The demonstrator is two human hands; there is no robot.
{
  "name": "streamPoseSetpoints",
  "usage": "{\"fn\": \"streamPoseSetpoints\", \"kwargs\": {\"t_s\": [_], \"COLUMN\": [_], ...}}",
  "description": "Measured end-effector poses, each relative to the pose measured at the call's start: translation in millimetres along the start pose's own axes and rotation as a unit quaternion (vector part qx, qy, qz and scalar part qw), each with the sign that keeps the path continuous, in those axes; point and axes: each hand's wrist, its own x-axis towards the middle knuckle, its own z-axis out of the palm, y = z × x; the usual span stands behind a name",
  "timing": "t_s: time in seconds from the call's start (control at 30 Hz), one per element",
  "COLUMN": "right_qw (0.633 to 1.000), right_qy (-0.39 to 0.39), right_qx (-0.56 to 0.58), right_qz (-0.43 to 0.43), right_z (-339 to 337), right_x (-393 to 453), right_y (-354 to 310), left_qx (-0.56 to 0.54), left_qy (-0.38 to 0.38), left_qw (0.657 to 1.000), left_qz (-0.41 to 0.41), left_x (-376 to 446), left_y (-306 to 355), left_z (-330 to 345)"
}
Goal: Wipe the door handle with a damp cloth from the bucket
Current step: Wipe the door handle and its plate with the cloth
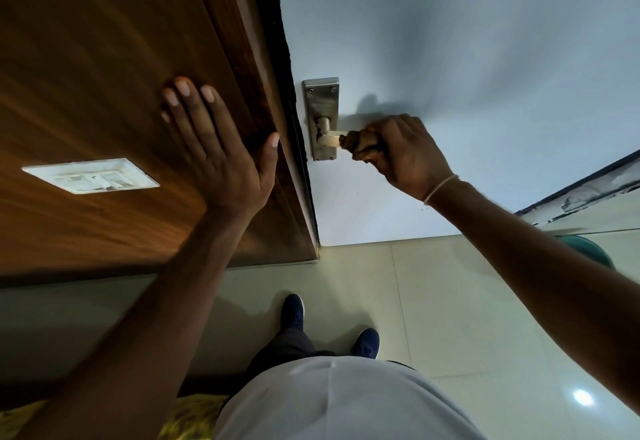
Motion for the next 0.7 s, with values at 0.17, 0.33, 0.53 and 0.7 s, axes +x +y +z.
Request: {"fn": "streamPoseSetpoints", "kwargs": {"t_s": [0.17,0.33,0.53,0.7], "right_qw": [0.963,0.66,0.277,0.147], "right_qy": [0.038,0.229,0.166,0.209], "right_qx": [0.189,0.469,0.761,0.846], "right_qz": [0.188,0.541,0.562,0.468], "right_z": [3.7,42.3,51.9,23.6], "right_x": [-22.0,-55.0,-20.8,23.5], "right_y": [-4.8,-42.6,-87.1,-117.2], "left_qx": [0.001,-0.001,-0.004,-0.008], "left_qy": [-0.003,-0.001,-0.002,-0.005], "left_qw": [1.0,1.0,1.0,1.0], "left_qz": [0.004,0.006,0.007,0.02], "left_x": [-0.1,0.9,0.6,-0.8], "left_y": [0.7,-0.1,-0.1,-4.0], "left_z": [-2.8,-5.6,-6.2,-8.2]}}
